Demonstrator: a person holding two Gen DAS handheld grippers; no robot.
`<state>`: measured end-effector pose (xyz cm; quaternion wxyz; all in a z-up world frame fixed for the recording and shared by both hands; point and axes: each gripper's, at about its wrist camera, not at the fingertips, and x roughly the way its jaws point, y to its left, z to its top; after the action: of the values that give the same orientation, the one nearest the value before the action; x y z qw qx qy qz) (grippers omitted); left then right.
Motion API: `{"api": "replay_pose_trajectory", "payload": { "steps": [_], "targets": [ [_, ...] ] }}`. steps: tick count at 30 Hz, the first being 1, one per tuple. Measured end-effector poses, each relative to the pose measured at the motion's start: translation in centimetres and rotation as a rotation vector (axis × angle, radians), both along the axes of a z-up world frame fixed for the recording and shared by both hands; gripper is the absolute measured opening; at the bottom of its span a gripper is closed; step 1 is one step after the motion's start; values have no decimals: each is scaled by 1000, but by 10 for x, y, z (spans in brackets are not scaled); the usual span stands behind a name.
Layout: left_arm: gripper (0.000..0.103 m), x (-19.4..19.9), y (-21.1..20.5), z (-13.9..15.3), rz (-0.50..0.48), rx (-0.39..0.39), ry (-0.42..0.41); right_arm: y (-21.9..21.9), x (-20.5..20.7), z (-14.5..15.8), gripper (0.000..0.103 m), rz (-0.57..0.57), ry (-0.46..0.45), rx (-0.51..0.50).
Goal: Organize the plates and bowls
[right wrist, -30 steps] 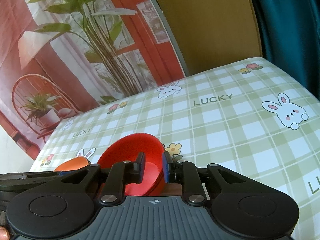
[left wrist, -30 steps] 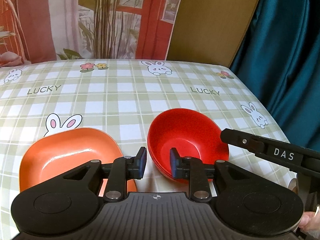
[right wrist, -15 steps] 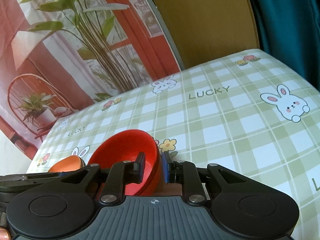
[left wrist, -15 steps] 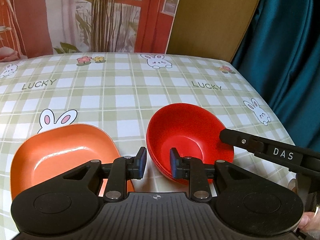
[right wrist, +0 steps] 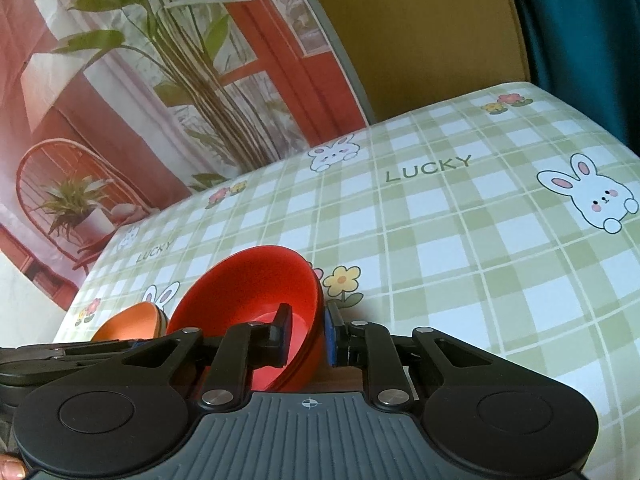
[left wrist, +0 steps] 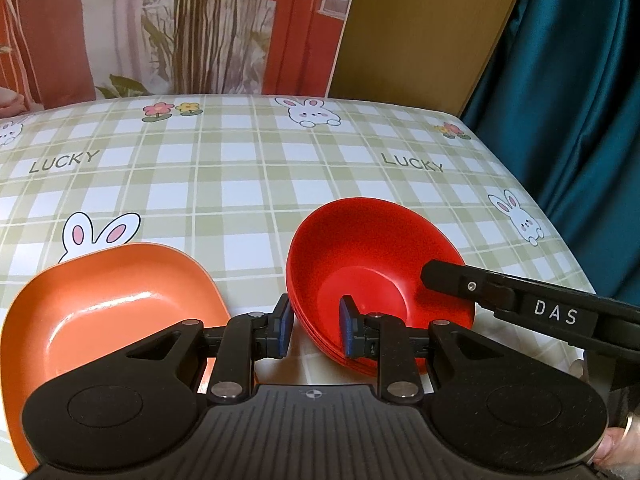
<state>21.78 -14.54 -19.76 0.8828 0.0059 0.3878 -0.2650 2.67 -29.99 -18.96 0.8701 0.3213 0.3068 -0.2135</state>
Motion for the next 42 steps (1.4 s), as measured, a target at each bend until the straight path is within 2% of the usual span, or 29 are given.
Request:
{"api": "replay_pose_trajectory", "payload": {
  "steps": [7, 12, 20, 31, 36, 42],
  "targets": [
    [21, -1, 4, 2, 12, -17, -5, 1, 1, 3, 13, -9, 3, 3],
    [21, -2, 11, 14, 22, -40, -30, 4, 8, 17, 13, -2, -5, -18],
    [21, 2, 38, 46, 57, -80, -103, 19, 40, 54, 13, 46, -53, -83],
    [21, -1, 105, 97, 125, -98, -224, 60, 103, 103, 13, 148, -152, -141],
    [21, -2, 138, 101, 176, -83, -242, 88, 126, 104, 13, 205, -153, -137],
    [21, -2, 165, 88, 220, -97, -192, 111, 134, 91, 13, 246, -115, -111]
  ]
}}
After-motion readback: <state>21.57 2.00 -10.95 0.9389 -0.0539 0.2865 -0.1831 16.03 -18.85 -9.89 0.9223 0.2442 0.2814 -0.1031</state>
